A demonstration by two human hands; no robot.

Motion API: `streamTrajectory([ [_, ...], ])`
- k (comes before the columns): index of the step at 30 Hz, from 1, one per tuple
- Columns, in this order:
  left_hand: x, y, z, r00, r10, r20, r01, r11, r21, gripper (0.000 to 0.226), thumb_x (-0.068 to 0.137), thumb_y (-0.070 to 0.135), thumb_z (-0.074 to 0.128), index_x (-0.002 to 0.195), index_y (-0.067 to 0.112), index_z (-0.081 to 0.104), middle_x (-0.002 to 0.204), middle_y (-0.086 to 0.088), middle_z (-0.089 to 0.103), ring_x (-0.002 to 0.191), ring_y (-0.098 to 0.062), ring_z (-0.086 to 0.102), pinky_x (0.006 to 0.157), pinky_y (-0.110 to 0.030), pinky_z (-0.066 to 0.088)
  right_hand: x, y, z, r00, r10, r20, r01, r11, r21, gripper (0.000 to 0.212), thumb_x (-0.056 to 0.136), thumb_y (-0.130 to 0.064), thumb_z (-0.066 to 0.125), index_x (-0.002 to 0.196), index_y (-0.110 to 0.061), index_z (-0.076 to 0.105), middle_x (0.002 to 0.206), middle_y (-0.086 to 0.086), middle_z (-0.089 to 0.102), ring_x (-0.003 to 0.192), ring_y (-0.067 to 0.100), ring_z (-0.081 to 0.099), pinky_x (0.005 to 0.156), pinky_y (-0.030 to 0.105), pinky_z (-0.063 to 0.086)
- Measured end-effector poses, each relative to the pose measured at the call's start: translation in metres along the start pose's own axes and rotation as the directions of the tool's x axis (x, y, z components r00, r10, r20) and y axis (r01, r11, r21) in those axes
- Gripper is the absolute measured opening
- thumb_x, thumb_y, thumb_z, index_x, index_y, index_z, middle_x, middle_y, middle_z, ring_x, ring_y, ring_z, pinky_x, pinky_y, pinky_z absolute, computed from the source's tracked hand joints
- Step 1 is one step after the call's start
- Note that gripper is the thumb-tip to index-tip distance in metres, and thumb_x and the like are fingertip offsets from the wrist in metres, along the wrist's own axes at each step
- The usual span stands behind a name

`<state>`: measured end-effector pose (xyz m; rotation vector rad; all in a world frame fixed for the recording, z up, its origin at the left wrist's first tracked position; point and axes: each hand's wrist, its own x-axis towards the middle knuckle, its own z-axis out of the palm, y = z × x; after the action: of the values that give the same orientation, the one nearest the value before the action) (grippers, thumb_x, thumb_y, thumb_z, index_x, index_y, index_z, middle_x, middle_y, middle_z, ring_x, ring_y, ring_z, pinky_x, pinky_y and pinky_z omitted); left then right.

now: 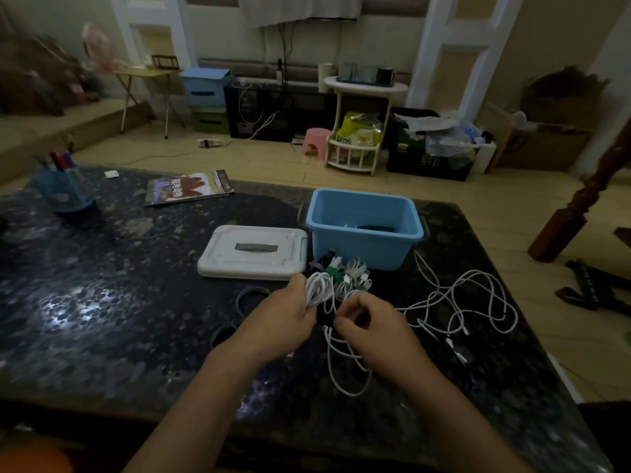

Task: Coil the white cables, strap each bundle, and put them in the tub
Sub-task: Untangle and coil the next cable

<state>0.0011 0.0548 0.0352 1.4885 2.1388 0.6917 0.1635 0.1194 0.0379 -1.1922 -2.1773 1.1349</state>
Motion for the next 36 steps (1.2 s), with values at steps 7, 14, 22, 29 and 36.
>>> streamTrajectory([
  [7, 0.001, 0.005, 0.000, 0.997, -0.039, 0.072, 0.037, 0.999, 0.038, 0.028, 0.094, 0.035, 0.060, 0.109, 0.018, 0.045, 0.111, -0.007, 0.062, 0.100, -0.025, 0.061, 0.089, -0.047, 0.051, -0.012, -0.014, -0.012, 0.977, -0.187, 0.101, 0.164, 0.966, 0.200, 0.018, 0.076, -0.014, 0.085, 0.081, -0.026, 0.073, 0.083, -0.010, 0.073, 0.079, 0.006, 0.070, 0.073, 0.023, 0.058],
  [14, 0.000, 0.002, 0.001, 0.986, 0.006, 0.165, -0.022, 0.995, 0.095, 0.037, 0.091, 0.046, 0.063, 0.106, 0.019, 0.042, 0.102, -0.002, 0.061, 0.092, -0.021, 0.060, 0.077, -0.038, 0.050, -0.006, -0.006, -0.022, 0.904, -0.418, 0.088, 0.416, 0.909, 0.037, 0.026, 0.073, -0.003, 0.085, 0.082, -0.026, 0.078, 0.091, -0.011, 0.071, 0.087, 0.005, 0.069, 0.082, 0.022, 0.056],
  [22, -0.007, 0.018, 0.004, 0.952, 0.101, 0.288, -0.139, 0.983, 0.116, 0.038, 0.096, 0.018, 0.057, 0.132, 0.016, 0.045, 0.125, -0.008, 0.057, 0.109, -0.026, 0.059, 0.094, -0.038, 0.048, -0.005, -0.001, -0.012, 0.750, -0.661, -0.026, 0.608, 0.704, -0.367, 0.015, 0.079, -0.017, 0.077, 0.086, -0.028, 0.072, 0.103, -0.012, 0.073, 0.109, 0.009, 0.061, 0.095, 0.033, 0.047],
  [29, -0.008, 0.011, -0.002, 0.977, 0.090, 0.191, -0.093, 0.996, 0.004, 0.035, 0.086, 0.026, 0.069, 0.105, 0.014, 0.042, 0.094, -0.005, 0.060, 0.086, -0.023, 0.060, 0.073, -0.039, 0.047, -0.006, 0.003, -0.010, 0.840, -0.539, -0.053, 0.492, 0.801, -0.340, 0.011, 0.087, -0.024, 0.071, 0.094, -0.030, 0.065, 0.094, -0.010, 0.073, 0.087, 0.013, 0.066, 0.075, 0.040, 0.055],
  [36, -0.011, 0.012, -0.009, 0.973, 0.119, 0.198, -0.091, 0.985, -0.147, 0.041, 0.073, 0.025, 0.071, 0.108, 0.025, 0.049, 0.099, 0.003, 0.061, 0.086, -0.009, 0.059, 0.081, -0.040, 0.053, -0.007, 0.000, -0.010, 0.782, -0.615, -0.102, 0.546, 0.754, -0.366, 0.010, 0.088, -0.027, 0.057, 0.093, -0.025, 0.066, 0.097, -0.011, 0.071, 0.086, 0.011, 0.066, 0.071, 0.036, 0.055],
])
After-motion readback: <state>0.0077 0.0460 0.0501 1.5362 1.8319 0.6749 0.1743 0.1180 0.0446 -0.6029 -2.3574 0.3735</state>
